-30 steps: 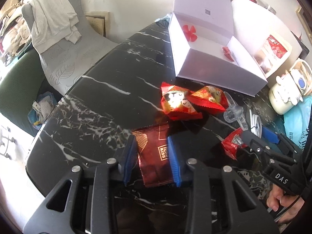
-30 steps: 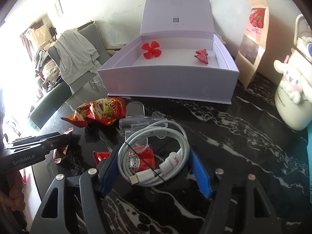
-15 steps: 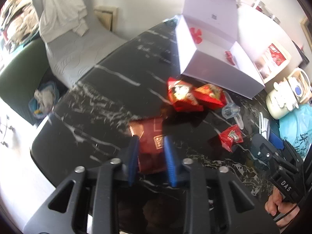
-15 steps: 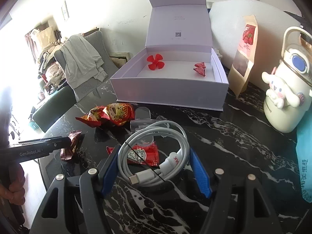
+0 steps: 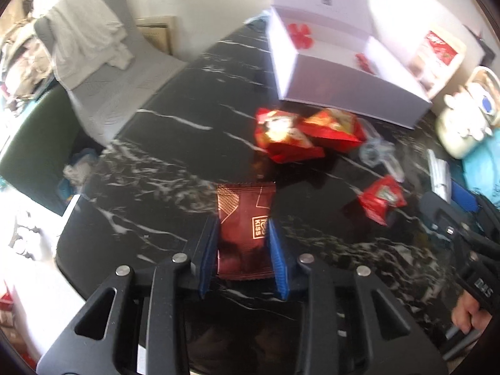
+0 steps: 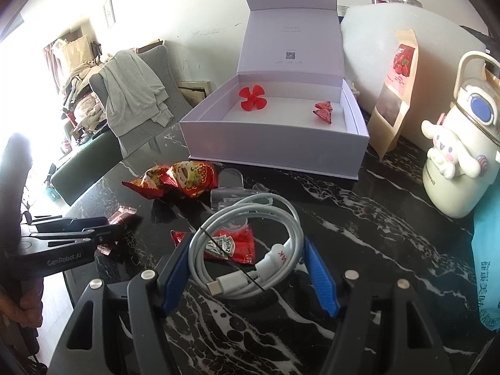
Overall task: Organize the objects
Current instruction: 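Grasp the white cable with the right gripper while the left gripper lifts the packet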
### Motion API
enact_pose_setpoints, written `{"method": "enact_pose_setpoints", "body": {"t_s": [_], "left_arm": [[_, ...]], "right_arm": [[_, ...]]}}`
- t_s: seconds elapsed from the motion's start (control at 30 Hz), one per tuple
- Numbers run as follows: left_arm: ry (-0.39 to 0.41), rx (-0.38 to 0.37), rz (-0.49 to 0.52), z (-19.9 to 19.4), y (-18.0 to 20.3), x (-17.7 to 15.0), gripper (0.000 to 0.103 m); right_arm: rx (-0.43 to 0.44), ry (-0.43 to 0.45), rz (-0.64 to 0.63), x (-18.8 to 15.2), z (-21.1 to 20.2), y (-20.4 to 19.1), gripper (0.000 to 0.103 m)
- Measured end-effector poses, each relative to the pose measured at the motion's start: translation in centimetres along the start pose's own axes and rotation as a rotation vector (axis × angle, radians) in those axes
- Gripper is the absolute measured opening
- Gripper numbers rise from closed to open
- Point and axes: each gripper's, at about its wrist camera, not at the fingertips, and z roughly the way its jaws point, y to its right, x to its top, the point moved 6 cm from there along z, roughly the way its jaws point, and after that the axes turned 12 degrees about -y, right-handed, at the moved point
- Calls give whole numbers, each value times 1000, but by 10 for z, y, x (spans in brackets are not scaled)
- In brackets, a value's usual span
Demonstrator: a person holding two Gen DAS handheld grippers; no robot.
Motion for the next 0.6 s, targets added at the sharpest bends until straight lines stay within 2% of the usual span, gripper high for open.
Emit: {"method": "enact_pose_setpoints", "body": {"t_s": [0.13, 0.37, 0.6], "left_arm": [[-1, 6, 10, -1, 1, -1, 30], [6, -31, 8, -14, 6, -4, 30], [72, -19, 15, -45, 10, 1, 30]], "right_arm": [[6, -1, -1, 2, 1, 1, 69], [33, 17, -12, 9, -4, 1, 69], [51, 68, -41, 19, -25, -2, 69]]}}
